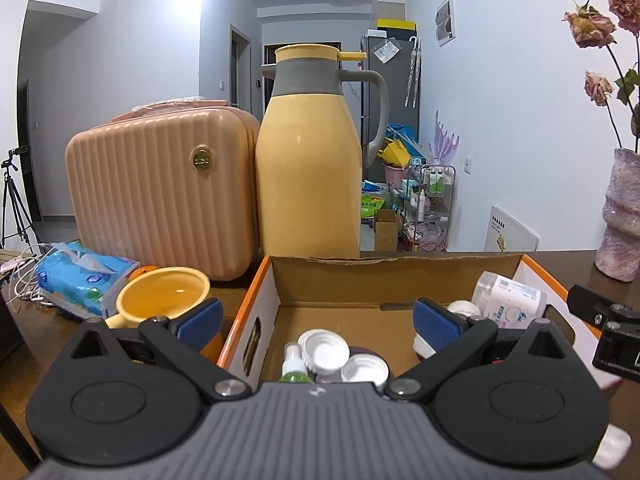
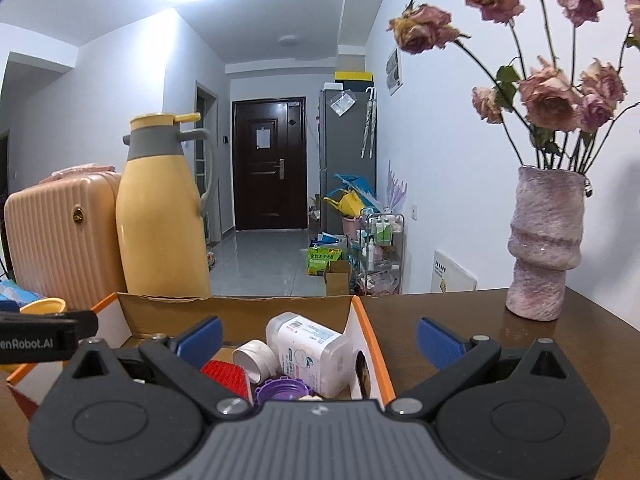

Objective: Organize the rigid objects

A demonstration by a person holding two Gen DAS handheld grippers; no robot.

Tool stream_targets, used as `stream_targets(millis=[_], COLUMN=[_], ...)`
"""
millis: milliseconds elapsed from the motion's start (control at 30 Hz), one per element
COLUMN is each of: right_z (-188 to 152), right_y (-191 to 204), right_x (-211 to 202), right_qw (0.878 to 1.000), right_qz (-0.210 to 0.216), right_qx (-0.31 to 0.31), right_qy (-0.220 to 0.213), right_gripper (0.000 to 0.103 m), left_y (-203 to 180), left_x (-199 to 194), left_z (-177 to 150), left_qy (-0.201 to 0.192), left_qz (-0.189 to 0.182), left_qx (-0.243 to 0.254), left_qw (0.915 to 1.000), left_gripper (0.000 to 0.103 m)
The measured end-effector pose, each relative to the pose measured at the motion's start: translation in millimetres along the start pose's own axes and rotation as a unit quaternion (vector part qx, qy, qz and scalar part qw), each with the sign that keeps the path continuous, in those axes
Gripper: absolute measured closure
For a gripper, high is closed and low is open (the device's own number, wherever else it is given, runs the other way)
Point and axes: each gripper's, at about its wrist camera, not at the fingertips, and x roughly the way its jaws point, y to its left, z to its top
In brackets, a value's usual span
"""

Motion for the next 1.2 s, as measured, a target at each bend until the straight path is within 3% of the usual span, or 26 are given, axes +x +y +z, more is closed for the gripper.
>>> stream_targets(millis=[667, 1200], right_z=[-31.7, -87.8], right_y=[1.1, 12.3], right_x=[-126.1, -255.8], right_qw=[0.999, 0.998], right_qz=[0.013, 0.038], right_qx=[0.002, -0.017], right_qy=[-0.039, -0.038], right_gripper=[0.0, 0.0], left_y=[29.9, 55.6], left_x=[-105.6, -222.3], left_z=[-34.5, -96.5], left_qy=[-0.034, -0.064], left_qz=[-0.01, -0.033], left_qx=[0.003, 0.016], left_qw=[0.9994, 0.9973], left_gripper=[0.0, 0.0])
